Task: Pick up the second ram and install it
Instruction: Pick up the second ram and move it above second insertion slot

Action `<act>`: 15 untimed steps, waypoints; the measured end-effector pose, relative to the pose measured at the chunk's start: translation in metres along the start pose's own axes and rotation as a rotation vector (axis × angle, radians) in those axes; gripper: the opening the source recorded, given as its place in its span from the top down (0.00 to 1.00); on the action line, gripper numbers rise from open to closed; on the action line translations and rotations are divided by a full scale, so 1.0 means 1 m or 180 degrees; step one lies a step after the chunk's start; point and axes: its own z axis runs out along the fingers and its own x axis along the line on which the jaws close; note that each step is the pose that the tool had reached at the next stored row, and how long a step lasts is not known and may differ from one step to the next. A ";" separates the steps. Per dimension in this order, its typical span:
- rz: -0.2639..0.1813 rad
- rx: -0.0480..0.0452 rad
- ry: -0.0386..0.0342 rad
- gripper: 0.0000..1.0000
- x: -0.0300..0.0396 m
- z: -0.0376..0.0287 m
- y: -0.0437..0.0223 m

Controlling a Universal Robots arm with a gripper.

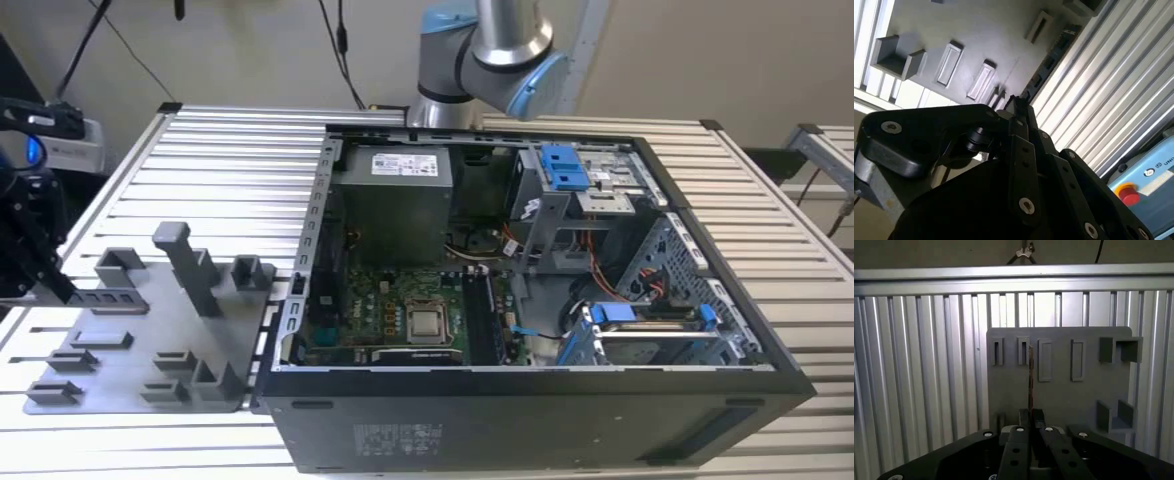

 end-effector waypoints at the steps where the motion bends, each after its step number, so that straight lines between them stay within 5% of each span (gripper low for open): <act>1: 0.0000 0.0000 0.0000 0.86 0.0000 -0.0013 0.0000; 15: 0.0000 0.0000 0.0000 0.86 -0.0002 -0.0162 -0.0004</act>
